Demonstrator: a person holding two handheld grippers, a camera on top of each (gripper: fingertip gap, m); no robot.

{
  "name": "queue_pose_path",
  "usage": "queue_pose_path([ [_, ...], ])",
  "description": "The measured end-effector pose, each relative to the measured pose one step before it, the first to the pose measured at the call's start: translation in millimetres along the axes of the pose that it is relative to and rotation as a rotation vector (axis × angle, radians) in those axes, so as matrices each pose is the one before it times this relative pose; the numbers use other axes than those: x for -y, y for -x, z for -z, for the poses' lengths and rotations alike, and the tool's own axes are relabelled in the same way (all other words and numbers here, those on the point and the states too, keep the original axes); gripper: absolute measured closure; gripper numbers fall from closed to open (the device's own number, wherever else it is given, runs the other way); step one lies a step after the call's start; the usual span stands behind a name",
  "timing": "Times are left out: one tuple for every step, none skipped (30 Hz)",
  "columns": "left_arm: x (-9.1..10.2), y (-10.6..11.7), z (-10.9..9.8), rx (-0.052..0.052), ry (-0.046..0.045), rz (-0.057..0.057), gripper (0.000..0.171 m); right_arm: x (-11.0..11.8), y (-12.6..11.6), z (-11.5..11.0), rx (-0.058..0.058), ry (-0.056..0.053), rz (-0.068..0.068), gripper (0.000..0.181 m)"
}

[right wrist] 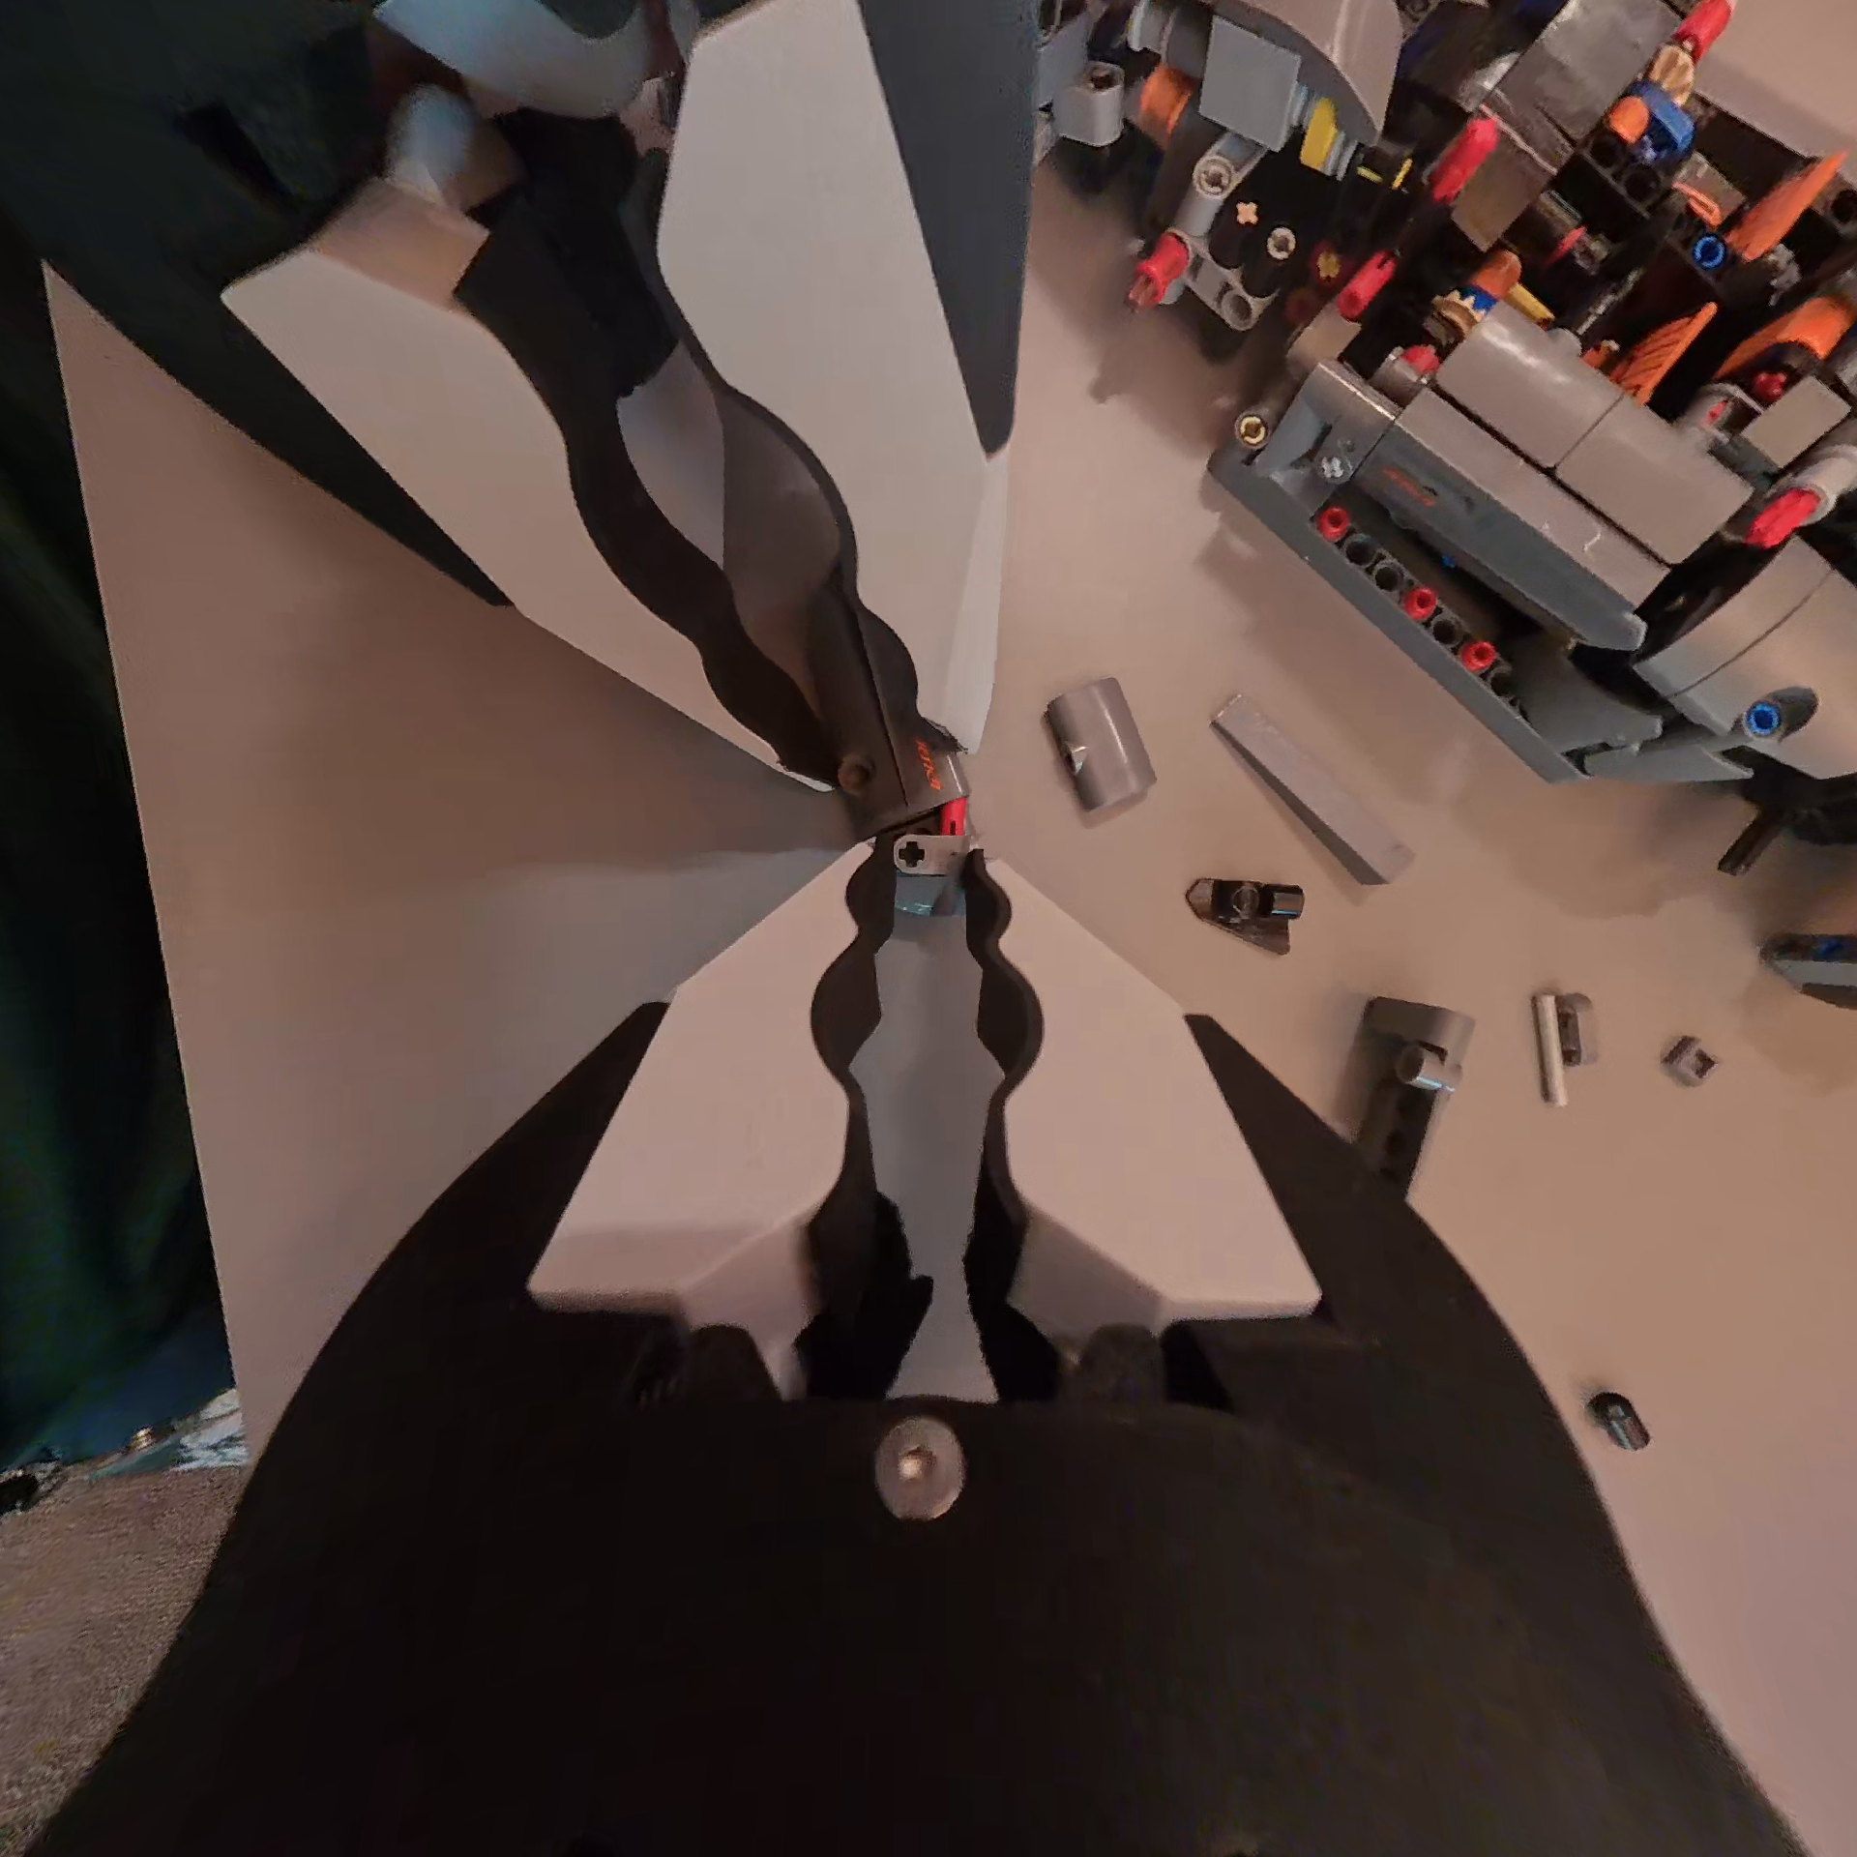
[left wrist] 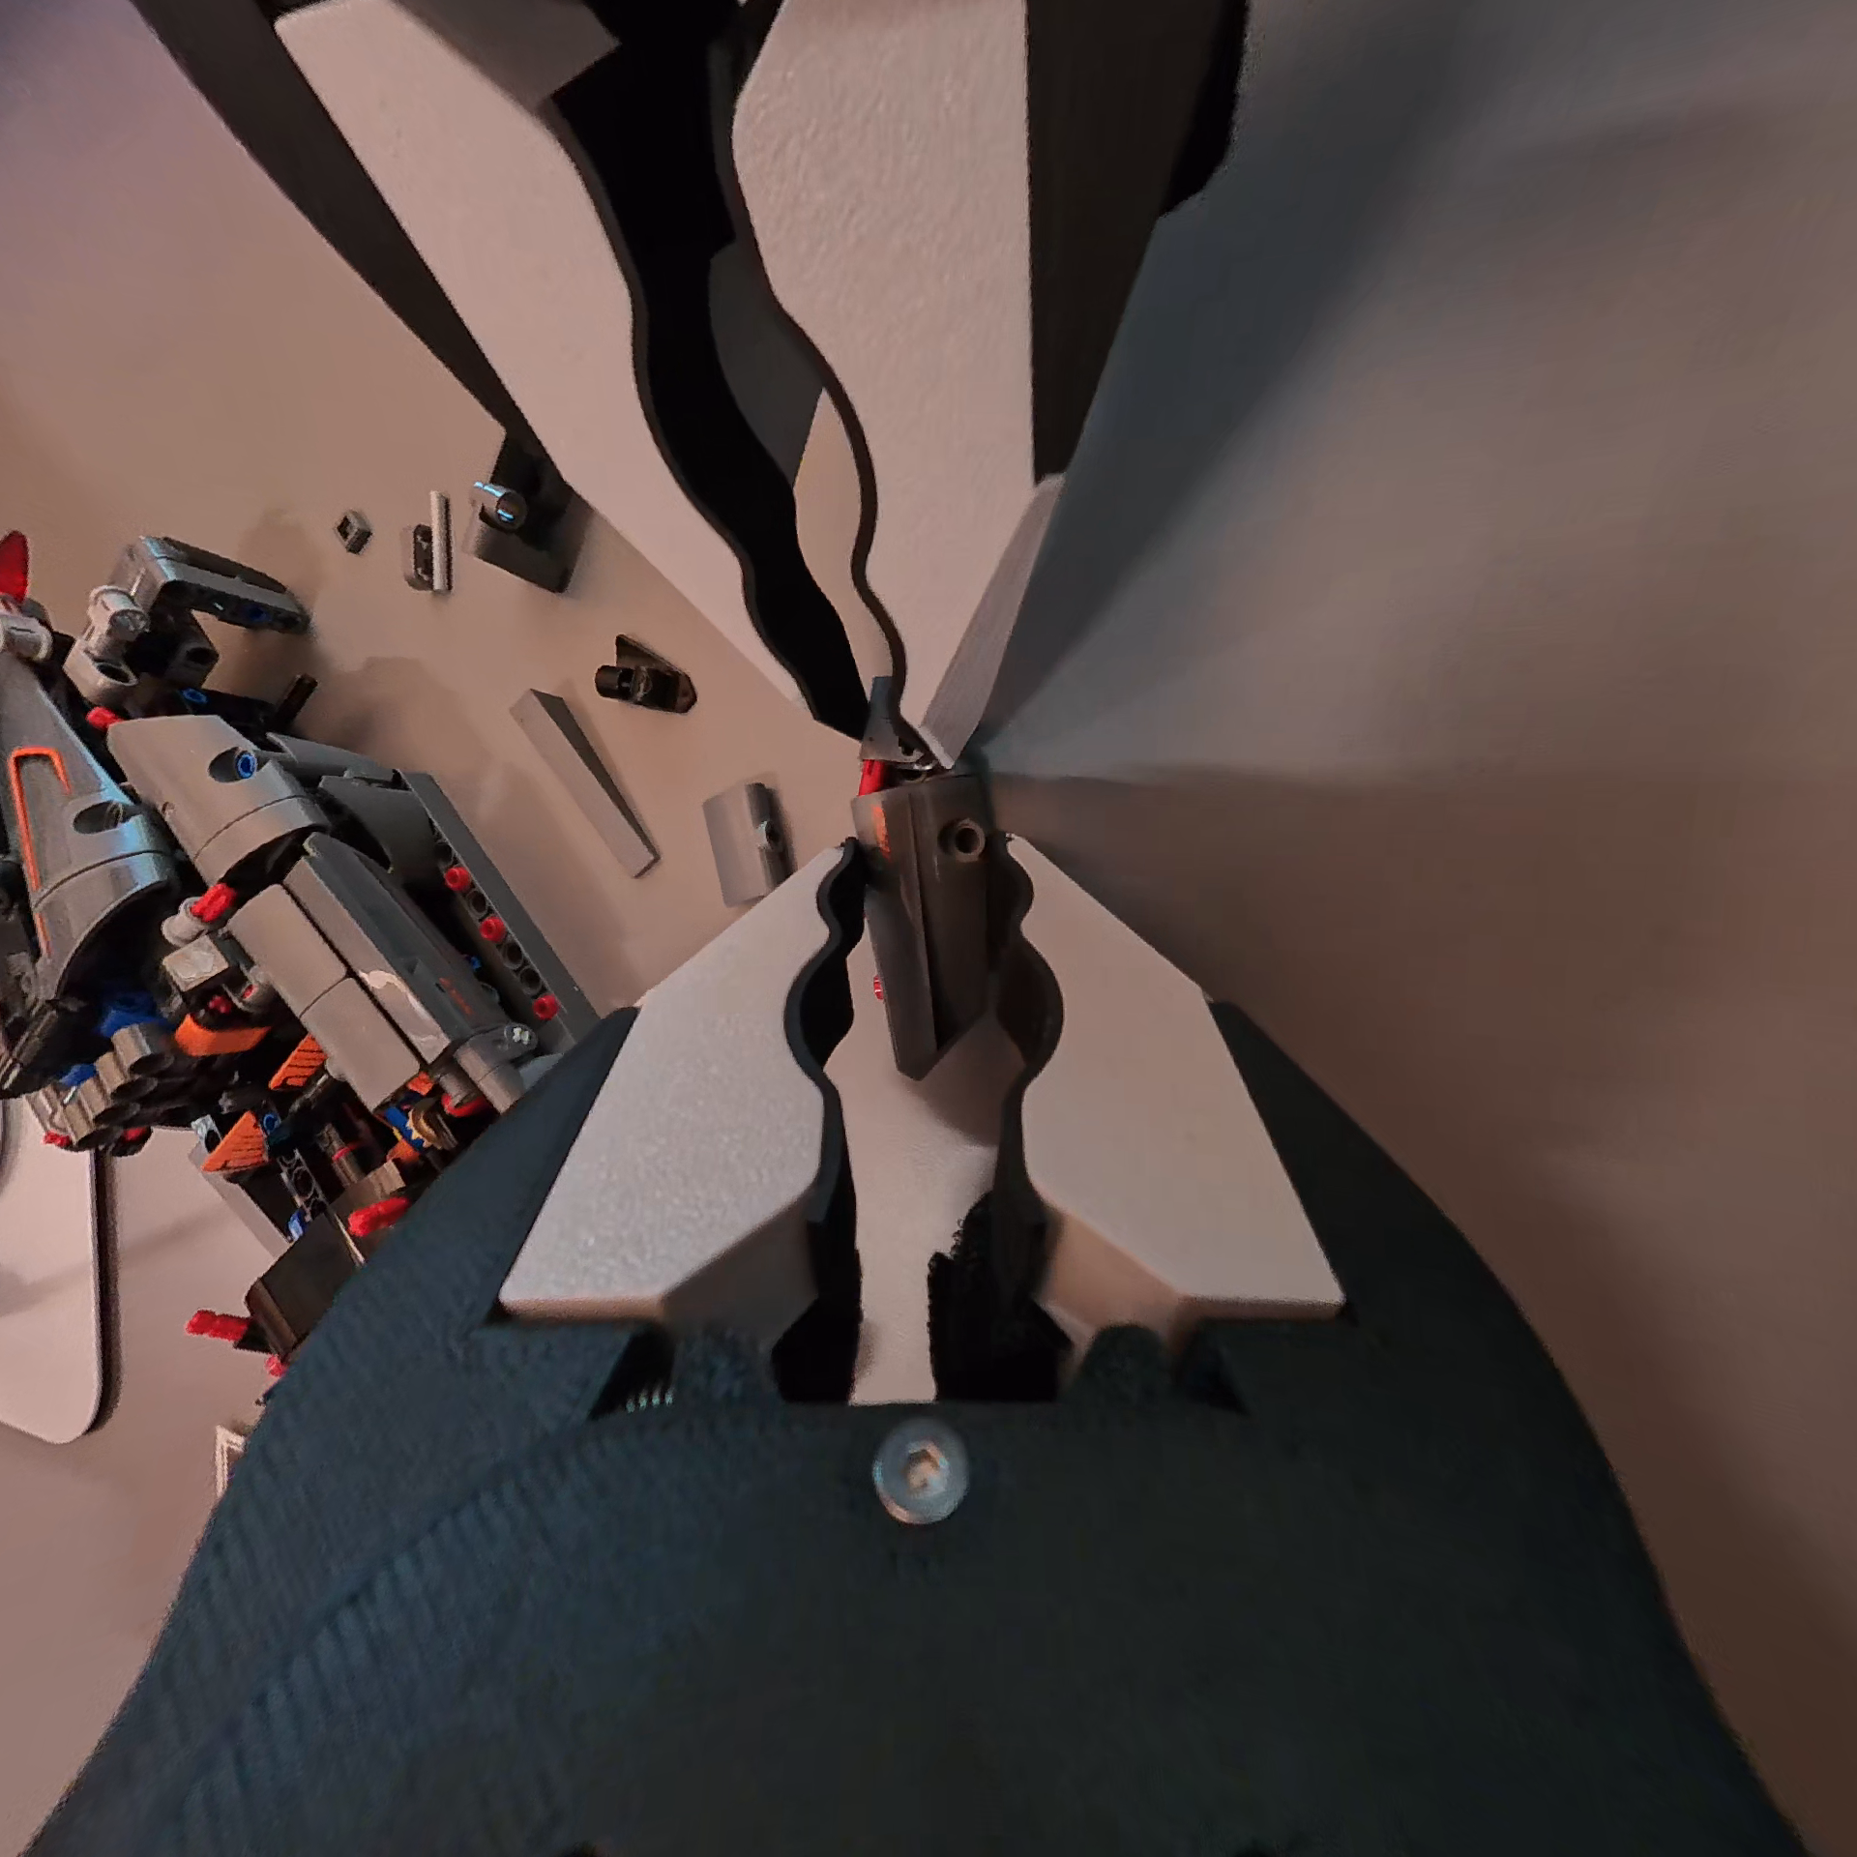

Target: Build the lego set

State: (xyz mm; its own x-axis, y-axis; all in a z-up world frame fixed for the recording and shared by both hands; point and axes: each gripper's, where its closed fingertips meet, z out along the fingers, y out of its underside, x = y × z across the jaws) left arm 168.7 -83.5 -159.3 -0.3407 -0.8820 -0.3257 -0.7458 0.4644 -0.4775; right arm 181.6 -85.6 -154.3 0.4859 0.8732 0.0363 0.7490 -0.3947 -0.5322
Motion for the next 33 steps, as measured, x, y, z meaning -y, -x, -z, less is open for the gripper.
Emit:
queue_pose_path([
  [0.09, 0.02, -0.12, -0.0017, -0.00068, -0.0054, 0.149, 0.21, -0.14, -0.12, 0.0056, -0.0009, 0.0106, 0.170],
  [-0.06, 0.01, -0.07, -0.0048, -0.00072, -0.0013, 0.150, 0.09, -0.02, 0.05, 0.0049, -0.0050, 0.0142, 0.170],
  [0.04, 0.00, -0.07, -0.0073, -0.00104, 0.0008, 0.150, 0.09, -0.08, -0.06, 0.0038, -0.0053, 0.0130, 0.170],
  [0.18, -0.06, -0.07, -0.0066, -0.00347, -0.0032, 0.150, 0.04, -0.05, -0.07, 0.0057, -0.0042, 0.0096, 0.170],
  [0.03, -0.10, -0.17, -0.0061, -0.00278, -0.0037, 0.150, 0.07, -0.10, 0.06, 0.0056, -0.0059, 0.0096, 0.170],
  [0.08, -0.01, -0.02, -0.0055, 0.00086, -0.0029, 0.150, 0.07, 0.09, -0.07, 0.0047, -0.0044, 0.0089, 0.170],
  [0.02, -0.07, -0.13, -0.0060, -0.00010, -0.0061, 0.150, -0.06, 0.14, -0.02, 0.0067, -0.0033, 0.0078, 0.170],
  [0.11, 0.04, -0.08, -0.0075, -0.00149, -0.0049, 0.150, 0.05, 0.00, 0.07, 0.0077, -0.0063, 0.0044, 0.170],
  [0.13, -0.13, -0.10, -0.0079, -0.00256, -0.0027, 0.150, -0.05, 0.21, 0.01, 0.0057, -0.0086, 0.0107, 0.170],
  [0.08, -0.06, -0.14, -0.0071, -0.00445, -0.0029, 0.150, 0.05, 0.06, 0.02, 0.0088, -0.0087, 0.0026, 0.170],
  [0.11, -0.02, -0.17, -0.0082, -0.00608, 0.0011, 0.150, 0.14, 0.15, -0.04, 0.0055, -0.0067, 0.0066, 0.170],
  [0.13, -0.15, -0.03, -0.0059, -0.00563, -0.0034, 0.149, 0.14, -0.09, -0.04, 0.0031, -0.0057, 0.0110, 0.170],
  [0.00, 0.00, -0.13, -0.0051, -0.00353, -0.0027, 0.149, 0.10, -0.04, -0.06, 0.0071, -0.0056, 0.0029, 0.170],
  [0.08, -0.05, 0.00, -0.0056, -0.00236, -0.0011, 0.150, 0.12, 0.03, -0.06, 0.0076, -0.0056, 0.0062, 0.170],
  [0.01, -0.02, -0.13, -0.0045, -0.00272, -0.0018, 0.150, 0.19, -0.02, -0.02, 0.0072, -0.0079, 0.0060, 0.170],
  [0.10, -0.04, -0.06, -0.0031, -0.00334, -0.0036, 0.150, 0.05, -0.05, -0.06, 0.0049, -0.0068, 0.0071, 0.170],
  [0.10, -0.08, -0.08, -0.0052, -0.00422, -0.0002, 0.150, 0.26, -0.02, -0.12, 0.0022, -0.0050, 0.0115, 0.170],
  [0.22, -0.10, -0.14, -0.0071, -0.00649, 0.0027, 0.150, 0.34, -0.11, -0.22, 0.0005, -0.0068, 0.0115, 0.170],
  [-0.02, -0.16, -0.09, -0.0056, -0.00336, -0.0014, 0.150, 0.10, 0.17, -0.09, 0.0048, -0.0029, 0.0073, 0.170],
  [0.14, -0.08, 0.02, -0.0037, -0.00184, -0.0041, 0.150, 0.11, -0.09, -0.08, 0.0063, -0.0007, 0.0080, 0.170],
  [0.34, -0.36, -0.19, -0.0053, -0.00252, 0.0012, 0.149, 1.12, -0.03, -0.98, 0.0054, -0.0039, 0.0094, 0.170],
  [-0.02, -0.14, -0.04, -0.0008, 0.00175, -0.0043, 0.150, 0.42, -0.15, -0.24, 0.0025, 0.0050, 0.0123, 0.170],
  [-0.07, -0.01, -0.02, 0.0002, 0.00206, -0.0040, 0.149, -0.06, -0.06, -0.10, 0.0009, 0.0050, 0.0103, 0.170],
  [-0.01, -0.09, -0.01, -0.0030, -0.00064, 0.0076, 0.149, -0.11, 0.10, -0.13, 0.0063, -0.0001, -0.0082, 0.170],
  [0.01, -0.09, -0.05, 0.0003, -0.00110, -0.0009, 0.149, 0.22, 0.06, -0.10, -0.0028, -0.0012, 0.0012, 0.170],
  [-0.01, -0.20, 0.03, -0.0027, -0.00126, -0.0026, 0.149, 0.64, 0.35, -0.35, -0.0037, -0.0052, 0.0021, 0.170],
  [-0.19, -0.98, 0.42, -0.0110, -0.00108, 0.0020, 0.149, 0.62, 1.08, -0.41, 0.0062, -0.0117, -0.0071, 0.170],
  [-0.25, -1.09, 0.30, -0.0063, -0.00041, -0.0099, 0.149, 0.54, 0.84, -0.38, 0.0100, -0.0144, -0.0085, 0.170],
  [-0.05, -0.21, 0.14, 0.0017, 0.00074, -0.0116, 0.149, 0.15, 0.19, 0.00, 0.0030, -0.0060, -0.0029, 0.170],
  [-0.09, -0.06, 0.03, -0.0022, -0.00058, -0.0017, 0.149, 0.09, -0.05, -0.02, -0.0014, 0.0018, 0.0007, 0.170],
  [-0.14, -0.01, -0.06, -0.0047, -0.00066, 0.0105, 0.149, 0.03, -0.36, 0.07, -0.0019, 0.0002, -0.0090, 0.169],
  [-0.11, -0.06, 0.09, 0.0022, 0.00067, 0.0033, 0.149, 0.26, -0.20, 0.08, 0.0033, -0.0075, -0.0265, 0.169],
  [-0.17, 0.36, 0.01, 0.0070, -0.00123, 0.0025, 0.149, 0.97, -0.13, 0.29, -0.0012, -0.0145, -0.0250, 0.169],
])
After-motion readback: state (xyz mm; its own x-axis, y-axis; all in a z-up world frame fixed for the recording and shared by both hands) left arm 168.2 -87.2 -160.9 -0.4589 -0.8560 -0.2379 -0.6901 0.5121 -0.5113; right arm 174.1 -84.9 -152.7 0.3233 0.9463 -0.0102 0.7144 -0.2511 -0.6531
